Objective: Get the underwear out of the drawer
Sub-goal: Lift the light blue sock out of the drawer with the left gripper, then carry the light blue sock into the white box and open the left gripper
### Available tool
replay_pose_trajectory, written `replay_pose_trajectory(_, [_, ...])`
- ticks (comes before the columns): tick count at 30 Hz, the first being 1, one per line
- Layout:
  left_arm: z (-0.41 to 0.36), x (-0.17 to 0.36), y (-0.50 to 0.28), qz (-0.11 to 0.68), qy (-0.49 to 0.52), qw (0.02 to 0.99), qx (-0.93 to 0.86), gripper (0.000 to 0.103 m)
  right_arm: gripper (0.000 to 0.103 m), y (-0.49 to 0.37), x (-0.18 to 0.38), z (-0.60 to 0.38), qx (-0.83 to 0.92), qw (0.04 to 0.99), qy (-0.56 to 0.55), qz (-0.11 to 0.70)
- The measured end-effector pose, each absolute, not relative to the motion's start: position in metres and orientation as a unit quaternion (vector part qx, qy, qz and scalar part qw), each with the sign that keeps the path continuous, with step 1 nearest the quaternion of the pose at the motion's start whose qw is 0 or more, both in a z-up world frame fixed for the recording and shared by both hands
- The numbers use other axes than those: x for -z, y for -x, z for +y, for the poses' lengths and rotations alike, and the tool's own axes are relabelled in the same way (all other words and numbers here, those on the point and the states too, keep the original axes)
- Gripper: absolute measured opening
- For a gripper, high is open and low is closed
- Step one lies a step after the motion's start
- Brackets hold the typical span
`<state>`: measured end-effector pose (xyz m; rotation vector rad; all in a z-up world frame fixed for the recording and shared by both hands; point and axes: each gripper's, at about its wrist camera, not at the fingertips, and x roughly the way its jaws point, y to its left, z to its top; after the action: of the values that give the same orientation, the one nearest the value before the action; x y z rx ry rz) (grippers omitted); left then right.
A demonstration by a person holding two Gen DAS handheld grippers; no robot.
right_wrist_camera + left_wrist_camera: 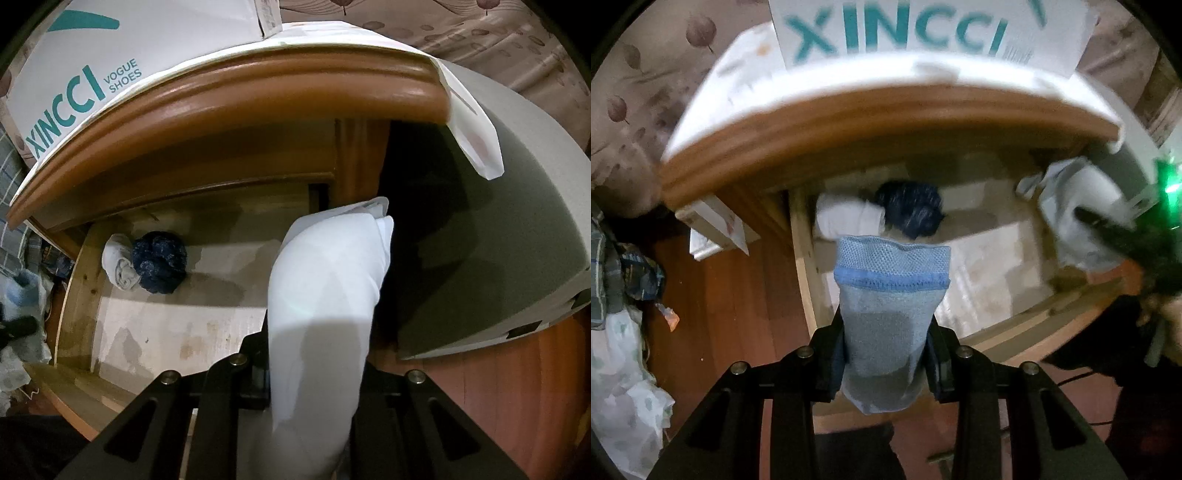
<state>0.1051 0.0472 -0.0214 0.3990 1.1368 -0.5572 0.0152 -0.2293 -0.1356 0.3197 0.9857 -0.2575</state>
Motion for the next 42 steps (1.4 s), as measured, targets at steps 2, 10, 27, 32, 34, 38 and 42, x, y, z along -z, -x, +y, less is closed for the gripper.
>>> replay_pose_trajectory(2, [0.048,0.004,-0.101,0.512,-0.181,0.797,0.264,0.032,0.015,-0.015,0.136,-0.229,0.123,0.861,-0.151,0.470])
replay_pose_trajectory(10, [0.053,-0.076,-0.097,0.447,-0.159,0.843,0.253,0.032,0.015,-0.014,0.135,-0.229,0.127,0.862,-0.147,0.469])
replay_pose_trajectory(27, [0.006,-0.213,-0.176,0.353,-0.117,0.898,0.235,0.032,0.015,-0.011,0.133,-0.235,0.129,0.859,-0.158,0.469])
replay_pose_trajectory(32, [-0.023,-0.214,-0.222,0.371,-0.105,0.894,0.227,0.033,0.015,-0.012,0.134,-0.236,0.129,0.857,-0.163,0.471])
replay_pose_trajectory(34, [-0.030,-0.209,-0.235,0.380,-0.099,0.894,0.217,0.033,0.015,-0.012,0.134,-0.235,0.128,0.857,-0.161,0.472])
replay_pose_trajectory(38, [-0.042,-0.187,-0.260,0.406,-0.106,0.886,0.198,0.033,0.015,-0.013,0.133,-0.236,0.127,0.856,-0.166,0.472])
replay_pose_trajectory(42, [-0.048,-0.160,-0.272,0.428,-0.121,0.876,0.188,0.033,0.015,-0.014,0.133,-0.236,0.125,0.855,-0.169,0.474])
